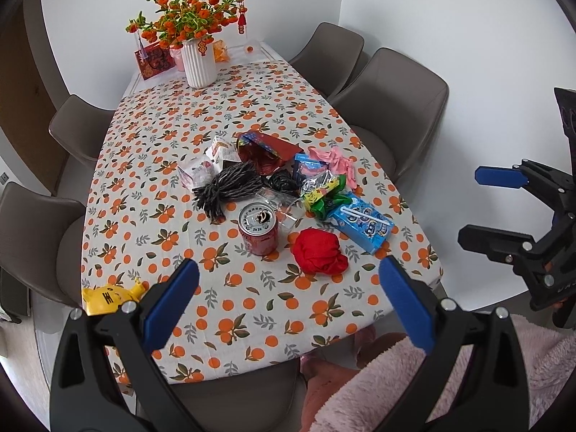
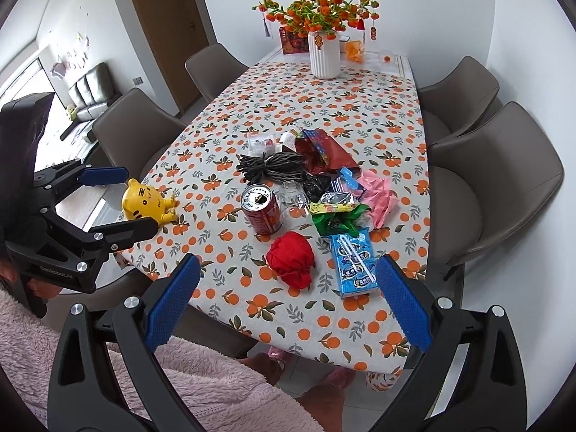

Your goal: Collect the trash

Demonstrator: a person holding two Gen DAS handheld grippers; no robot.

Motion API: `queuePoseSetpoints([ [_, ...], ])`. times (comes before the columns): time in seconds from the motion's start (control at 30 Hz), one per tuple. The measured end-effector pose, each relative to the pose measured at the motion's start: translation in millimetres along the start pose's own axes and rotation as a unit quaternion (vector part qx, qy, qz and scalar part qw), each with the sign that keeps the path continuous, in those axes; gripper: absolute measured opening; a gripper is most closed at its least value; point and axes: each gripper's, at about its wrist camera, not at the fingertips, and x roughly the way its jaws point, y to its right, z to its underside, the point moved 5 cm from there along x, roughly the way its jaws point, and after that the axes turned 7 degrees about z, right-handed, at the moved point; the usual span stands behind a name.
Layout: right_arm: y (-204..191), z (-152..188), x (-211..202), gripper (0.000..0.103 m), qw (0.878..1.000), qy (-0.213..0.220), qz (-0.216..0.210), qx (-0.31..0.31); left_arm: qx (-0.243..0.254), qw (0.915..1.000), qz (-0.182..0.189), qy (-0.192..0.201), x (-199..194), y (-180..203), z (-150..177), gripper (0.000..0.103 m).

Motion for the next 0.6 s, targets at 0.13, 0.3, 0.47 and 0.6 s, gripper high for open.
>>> queuePoseSetpoints([
  [0.13,-1.0,-1.7,0.6,0.095,1.000,0.000,-0.002,-0.001,-0.003,1.0000,0.001,-0.001,-4.3,-7.3,-1.2,0.099],
  [0.3,-1.5,-1.8,0.2,0.095,1.000,0.000,-0.002,-0.001,-0.003,1.0000,0.001,-0.001,-3.8,-6.6,-1.4,0.099],
  [0.47,-1.0,-1.6,0.2,0.095,1.000,0.001,-0.002,-0.001,-0.002,1.0000,0.001,-0.001,-3.7,-5.4,-2.3,0.099],
  [0.6,-1.3,-2.4,0.2,0.095,1.000,0.001,-0.001,-0.002,-0.002,1.0000,0.001,-0.001,-3.4,-4.6,-3.6,0.099],
])
